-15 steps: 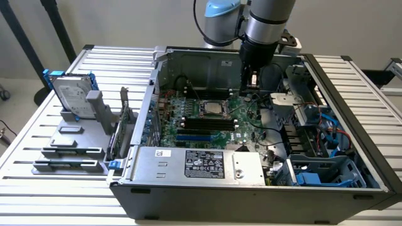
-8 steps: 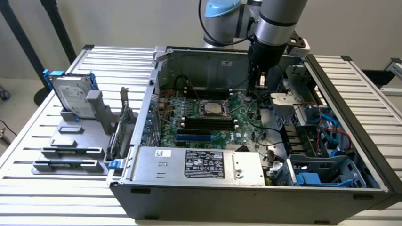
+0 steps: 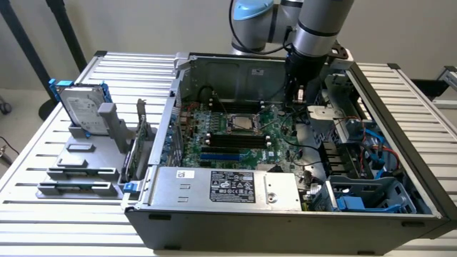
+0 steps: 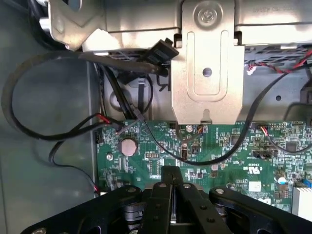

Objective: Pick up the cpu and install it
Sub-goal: 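Close the cpu cover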

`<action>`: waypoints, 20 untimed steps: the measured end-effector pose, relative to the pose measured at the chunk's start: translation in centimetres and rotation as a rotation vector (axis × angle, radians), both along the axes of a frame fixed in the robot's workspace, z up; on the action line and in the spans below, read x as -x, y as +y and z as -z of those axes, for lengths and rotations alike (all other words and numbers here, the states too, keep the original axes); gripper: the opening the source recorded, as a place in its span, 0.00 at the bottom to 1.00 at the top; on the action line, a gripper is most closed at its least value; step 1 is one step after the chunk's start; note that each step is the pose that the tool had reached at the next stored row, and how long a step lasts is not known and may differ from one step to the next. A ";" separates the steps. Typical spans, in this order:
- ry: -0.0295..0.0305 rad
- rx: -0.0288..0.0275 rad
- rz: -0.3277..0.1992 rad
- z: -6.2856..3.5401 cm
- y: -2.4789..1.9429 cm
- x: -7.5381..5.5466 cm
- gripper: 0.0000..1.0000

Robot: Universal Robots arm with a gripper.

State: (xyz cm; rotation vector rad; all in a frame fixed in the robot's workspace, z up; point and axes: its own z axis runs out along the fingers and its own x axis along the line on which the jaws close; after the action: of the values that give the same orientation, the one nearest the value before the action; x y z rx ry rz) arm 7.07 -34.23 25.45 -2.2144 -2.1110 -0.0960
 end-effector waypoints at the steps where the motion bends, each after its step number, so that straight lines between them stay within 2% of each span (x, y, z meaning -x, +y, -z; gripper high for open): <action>1: 0.0000 0.0000 0.000 0.18 0.02 0.0 0.11; 7: 0.0003 -0.0001 0.000 1.23 0.15 0.0 0.11; 8: 0.0014 -0.0002 0.000 1.33 0.16 0.0 0.11; 9: 0.0065 0.0000 0.000 1.36 0.16 0.0 0.11; 10: 0.0171 0.0001 0.000 1.36 0.15 0.0 0.11; 11: 0.0333 -0.0001 0.000 1.37 0.16 0.1 0.11; 16: 0.1239 -0.0001 0.000 1.38 0.16 0.1 0.11; 17: 0.1377 -0.0001 0.000 1.37 0.16 0.2 0.11; 18: 0.1479 0.0001 0.000 1.37 0.16 0.3 0.11; 20: 0.1645 0.0001 0.000 1.37 0.16 0.6 0.11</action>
State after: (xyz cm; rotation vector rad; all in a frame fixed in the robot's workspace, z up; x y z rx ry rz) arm 6.51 -34.07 24.09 -2.1412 -2.0242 0.0836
